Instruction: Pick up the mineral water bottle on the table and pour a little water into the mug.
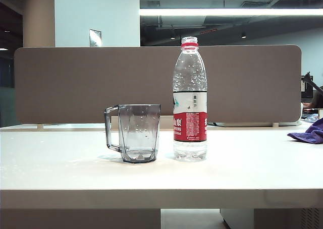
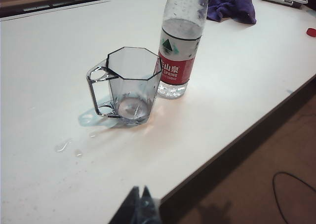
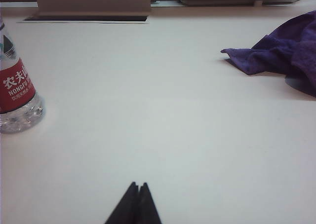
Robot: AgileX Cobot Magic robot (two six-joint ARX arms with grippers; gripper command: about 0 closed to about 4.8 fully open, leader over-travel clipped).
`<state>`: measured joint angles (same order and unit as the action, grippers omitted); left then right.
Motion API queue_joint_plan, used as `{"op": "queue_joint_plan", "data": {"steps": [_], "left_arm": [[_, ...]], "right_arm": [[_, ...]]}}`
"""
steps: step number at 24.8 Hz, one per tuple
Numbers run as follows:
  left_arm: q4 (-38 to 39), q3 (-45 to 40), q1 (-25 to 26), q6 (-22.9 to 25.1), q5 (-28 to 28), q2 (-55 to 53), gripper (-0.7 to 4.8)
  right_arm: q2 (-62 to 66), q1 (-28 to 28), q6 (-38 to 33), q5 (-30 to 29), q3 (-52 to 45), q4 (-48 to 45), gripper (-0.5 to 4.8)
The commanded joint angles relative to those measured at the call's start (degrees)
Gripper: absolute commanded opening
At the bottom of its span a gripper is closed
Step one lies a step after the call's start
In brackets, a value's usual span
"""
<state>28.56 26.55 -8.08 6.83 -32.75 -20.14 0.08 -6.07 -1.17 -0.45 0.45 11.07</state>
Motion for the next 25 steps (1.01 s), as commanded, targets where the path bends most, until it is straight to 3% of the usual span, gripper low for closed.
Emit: {"op": "queue_joint_plan", "data": {"steps": [1,3,5,6,10,15,23,25], "left_arm": [[-0.31,0.11,-0.31,0.04,0.52,1.44,-0.05],[-0.76,-0.15,-0.33,1.42,0.15,3.87,-0.05],[-3.41,-2.86,-0.31,11.04,7.34,7.74,-0.05],[-4.74,-4.28,-0.31,11.39,9.77,9.03,-0.05],[-9.66,-10.34,-0.28,7.37,14.49,12.87,-0.05],[-15.43,-20.26,-0.28,-2.67,23.21,17.68,-0.05],[-18.18,-26.05,-0.22,-8.98,37.29,19.74,-0.05],[-18.56,-26.03,-0.22,-8.66,38.95,19.74,-0.05]], "right_arm": [[-0.07,0.0,0.13,-0.13,-0.42,-0.68,-0.04],[-0.07,-0.02,0.13,0.11,-0.42,-0.63,-0.04],[-0.07,-0.02,0.13,0.42,-0.42,-0.63,-0.04],[-0.07,-0.02,0.13,0.42,-0.42,-0.61,-0.04],[-0.07,-0.04,0.13,0.46,-0.42,-0.61,-0.04],[-0.07,-0.04,0.13,0.46,-0.42,-0.61,-0.04],[-0.07,-0.04,0.13,0.46,-0.42,-0.61,-0.04],[-0.07,-0.04,0.13,0.46,-0.42,-0.68,-0.04]]}}
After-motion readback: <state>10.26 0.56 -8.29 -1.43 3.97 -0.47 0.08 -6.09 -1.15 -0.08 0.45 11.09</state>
